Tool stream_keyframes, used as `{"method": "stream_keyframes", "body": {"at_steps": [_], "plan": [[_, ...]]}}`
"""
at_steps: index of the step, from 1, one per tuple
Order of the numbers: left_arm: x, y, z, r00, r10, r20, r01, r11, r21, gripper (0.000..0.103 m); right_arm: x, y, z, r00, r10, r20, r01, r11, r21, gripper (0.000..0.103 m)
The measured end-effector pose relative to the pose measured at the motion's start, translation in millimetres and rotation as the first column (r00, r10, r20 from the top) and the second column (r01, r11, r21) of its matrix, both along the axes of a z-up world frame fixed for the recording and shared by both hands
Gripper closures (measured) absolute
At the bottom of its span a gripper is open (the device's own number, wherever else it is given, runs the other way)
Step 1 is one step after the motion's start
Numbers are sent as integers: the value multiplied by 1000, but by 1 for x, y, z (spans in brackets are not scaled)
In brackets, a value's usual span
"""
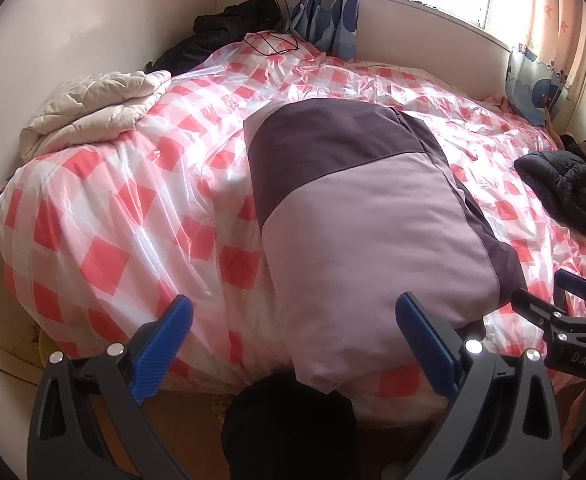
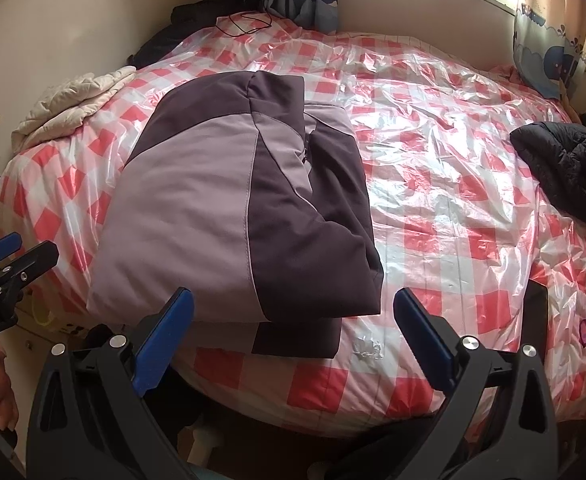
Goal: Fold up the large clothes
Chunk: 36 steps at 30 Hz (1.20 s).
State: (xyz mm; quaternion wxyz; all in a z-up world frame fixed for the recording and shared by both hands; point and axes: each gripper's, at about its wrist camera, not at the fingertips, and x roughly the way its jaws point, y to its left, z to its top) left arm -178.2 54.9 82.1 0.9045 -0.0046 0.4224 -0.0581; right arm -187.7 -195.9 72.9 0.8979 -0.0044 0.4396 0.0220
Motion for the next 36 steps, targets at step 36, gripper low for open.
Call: {"method": "stream_keyframes", "body": {"at_steps": [36], "plan": [[10,-1,-15,998,-7,-55,8,1000,13,6,8,-3,-19,998,25,-54,-24,1000,7,6]]}}
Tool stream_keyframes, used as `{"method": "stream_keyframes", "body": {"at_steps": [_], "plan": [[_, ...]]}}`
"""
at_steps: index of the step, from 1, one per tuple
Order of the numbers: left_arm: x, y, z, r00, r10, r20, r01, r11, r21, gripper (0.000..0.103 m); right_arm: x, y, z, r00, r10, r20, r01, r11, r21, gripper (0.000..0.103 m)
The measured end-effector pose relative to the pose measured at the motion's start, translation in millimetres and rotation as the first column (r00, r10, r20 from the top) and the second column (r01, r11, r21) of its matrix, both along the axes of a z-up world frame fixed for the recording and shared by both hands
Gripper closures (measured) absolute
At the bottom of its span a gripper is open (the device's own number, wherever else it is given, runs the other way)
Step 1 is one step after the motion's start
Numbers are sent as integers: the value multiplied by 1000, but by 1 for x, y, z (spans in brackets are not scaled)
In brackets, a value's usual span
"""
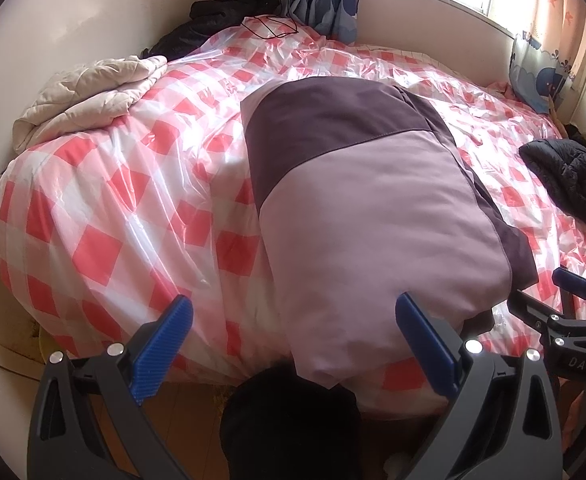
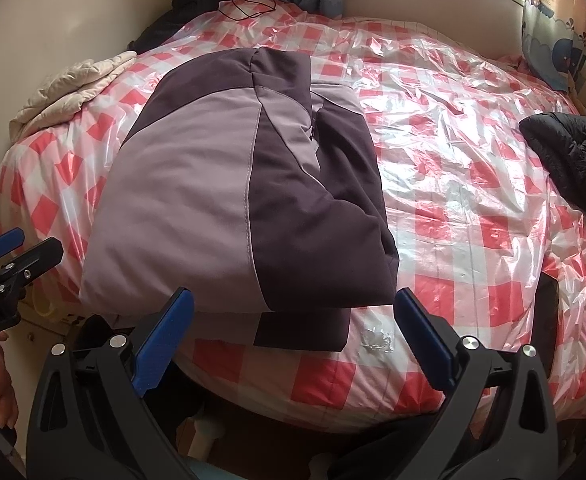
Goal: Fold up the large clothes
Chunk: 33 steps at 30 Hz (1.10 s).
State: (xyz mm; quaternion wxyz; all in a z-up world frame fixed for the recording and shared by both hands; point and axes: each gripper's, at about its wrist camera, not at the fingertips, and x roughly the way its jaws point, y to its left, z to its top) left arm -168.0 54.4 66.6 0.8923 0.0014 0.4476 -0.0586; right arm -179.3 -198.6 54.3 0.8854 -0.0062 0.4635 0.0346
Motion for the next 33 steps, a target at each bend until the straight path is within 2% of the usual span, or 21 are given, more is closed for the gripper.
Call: {"method": "stream_keyframes", "body": {"at_steps": [33], "plan": [[6,3,-5,999,-7,-40,8,1000,4,6,1,1,-6,1000,11,-18,-11,1000,9,6]]}}
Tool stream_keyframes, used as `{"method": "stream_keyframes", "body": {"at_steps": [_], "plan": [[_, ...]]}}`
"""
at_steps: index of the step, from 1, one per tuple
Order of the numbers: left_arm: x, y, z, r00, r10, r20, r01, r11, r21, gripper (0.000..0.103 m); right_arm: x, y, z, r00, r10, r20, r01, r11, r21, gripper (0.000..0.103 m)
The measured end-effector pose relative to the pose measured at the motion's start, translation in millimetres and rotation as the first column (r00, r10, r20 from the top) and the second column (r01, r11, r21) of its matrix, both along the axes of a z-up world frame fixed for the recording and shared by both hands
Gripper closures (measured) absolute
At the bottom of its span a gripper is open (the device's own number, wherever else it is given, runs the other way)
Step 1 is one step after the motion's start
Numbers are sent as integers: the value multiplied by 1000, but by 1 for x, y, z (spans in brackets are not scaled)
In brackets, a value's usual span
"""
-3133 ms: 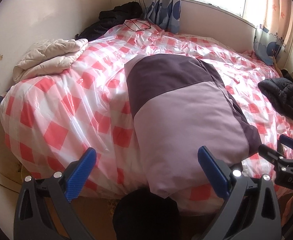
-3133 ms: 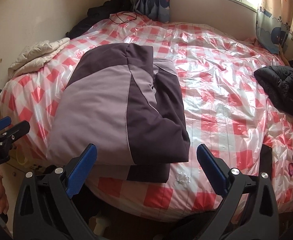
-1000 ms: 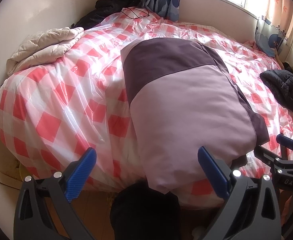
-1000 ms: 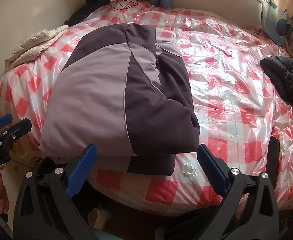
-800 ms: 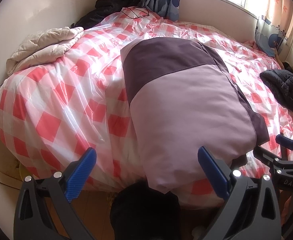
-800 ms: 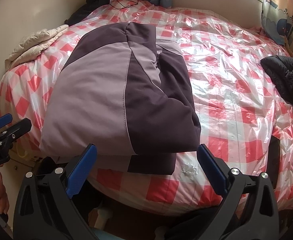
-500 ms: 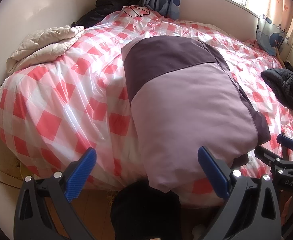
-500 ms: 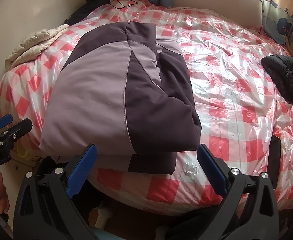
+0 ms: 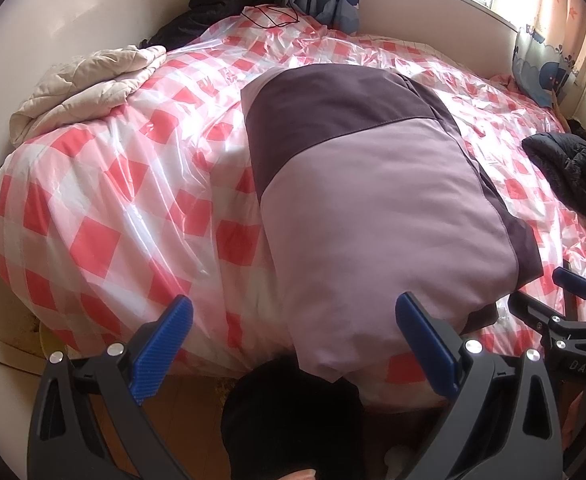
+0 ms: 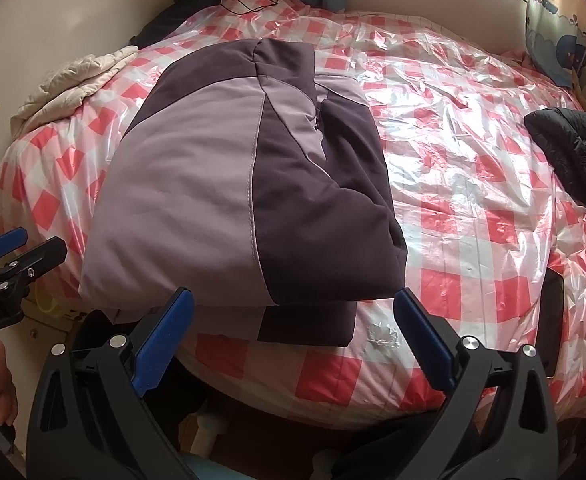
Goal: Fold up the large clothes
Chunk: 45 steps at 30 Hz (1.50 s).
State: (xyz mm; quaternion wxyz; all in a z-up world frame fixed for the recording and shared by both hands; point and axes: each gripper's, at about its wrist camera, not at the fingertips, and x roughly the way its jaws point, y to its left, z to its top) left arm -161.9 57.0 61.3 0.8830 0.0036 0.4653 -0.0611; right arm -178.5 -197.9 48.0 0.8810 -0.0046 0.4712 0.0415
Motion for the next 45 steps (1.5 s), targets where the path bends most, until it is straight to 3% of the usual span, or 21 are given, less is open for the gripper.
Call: {"method": "stream_keyframes", "body": {"at_steps": [45], "plan": [[3,0,-6,999,15,-43,-14,999,35,6,-2,-7,-7,1000,1,-20,-1,1000,7,6]]}}
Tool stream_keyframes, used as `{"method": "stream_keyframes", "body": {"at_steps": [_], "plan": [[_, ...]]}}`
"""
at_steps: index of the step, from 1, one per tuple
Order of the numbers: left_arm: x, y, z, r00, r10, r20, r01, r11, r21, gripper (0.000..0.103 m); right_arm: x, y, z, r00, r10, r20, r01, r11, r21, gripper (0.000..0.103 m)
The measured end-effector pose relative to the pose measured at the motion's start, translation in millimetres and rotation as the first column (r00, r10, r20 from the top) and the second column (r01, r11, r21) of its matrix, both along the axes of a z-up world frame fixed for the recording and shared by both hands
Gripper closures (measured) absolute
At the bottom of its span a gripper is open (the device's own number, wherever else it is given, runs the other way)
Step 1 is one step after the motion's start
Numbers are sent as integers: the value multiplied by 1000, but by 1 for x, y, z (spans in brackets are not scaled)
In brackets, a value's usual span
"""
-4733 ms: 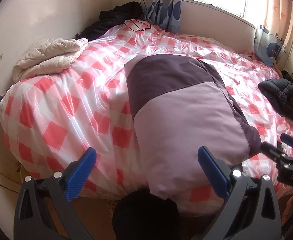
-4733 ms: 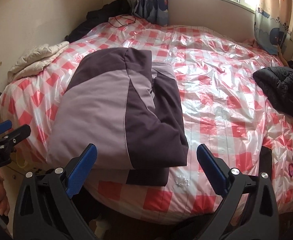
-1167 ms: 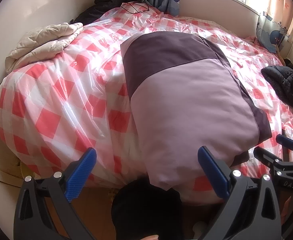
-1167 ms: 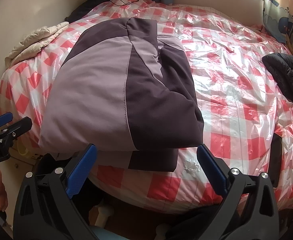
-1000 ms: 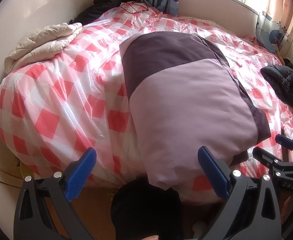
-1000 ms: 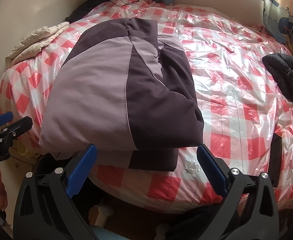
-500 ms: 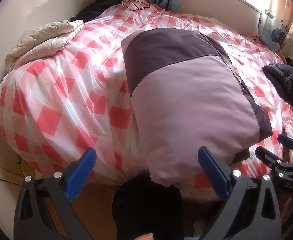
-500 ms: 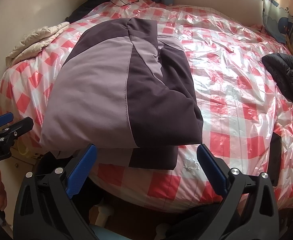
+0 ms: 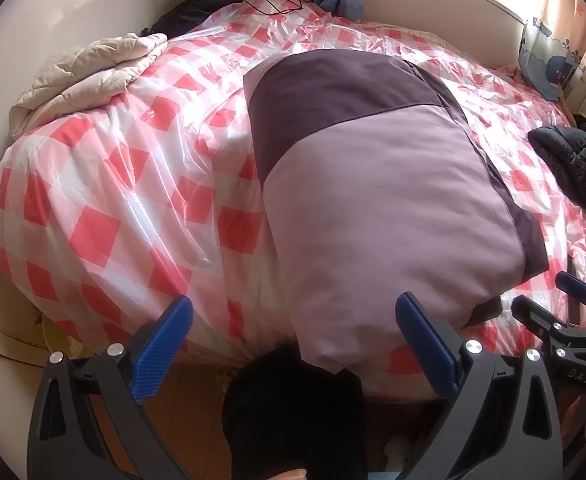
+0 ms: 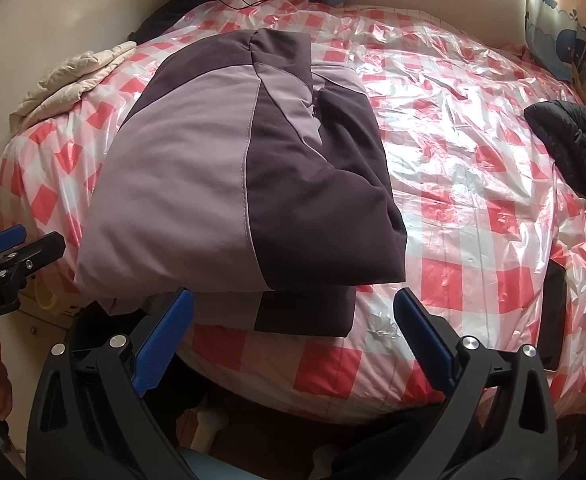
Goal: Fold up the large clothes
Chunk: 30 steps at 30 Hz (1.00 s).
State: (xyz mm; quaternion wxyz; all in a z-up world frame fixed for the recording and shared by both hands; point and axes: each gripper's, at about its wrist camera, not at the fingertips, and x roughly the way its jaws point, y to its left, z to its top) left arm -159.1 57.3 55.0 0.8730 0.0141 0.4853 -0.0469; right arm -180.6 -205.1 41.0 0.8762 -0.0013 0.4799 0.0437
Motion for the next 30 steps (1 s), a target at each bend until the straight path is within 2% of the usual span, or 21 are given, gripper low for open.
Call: {"method": "stream_keyframes", "body": {"at_steps": [6,12,14,15,18,22,25,30], "plan": [[3,-4,-2,1000,-7,-8,7,1000,22,6,2,-2,-4,1000,-2,-6,3,1000,3,6],[7,-4,-5,999,-12,-38,12,1000,10,6,4,-4,-8,1000,-2,-16,3,1000,13,6],[7,-3,-4,998,-42,-40,41,998,-37,6,5,-5,-9,1000,-4,-20,5,1000,21,6],[3,-1,-1,999,-44,-9,44,997,-69,6,5,-5,-10,1000,-5,-20,5,1000,23,6],[-4,3,7,998,-26,62,31,996,-83,6,5,-5,-10,1000,-6,-18,7,1000,24,6],[-3,-2,9,998,-18,68,18,1000,-2,6,2,-4,-4,1000,-6,-4,6,1000,24,6],[2,1,5,1000,-4,20,4,1000,-26,6,0,-1,2,1000,-5,14,5,1000,17,6],[-2,-1,4,999,-6,31,7,1000,-7,6,-3,-1,7,1000,-8,29,7,1000,9,6]]}}
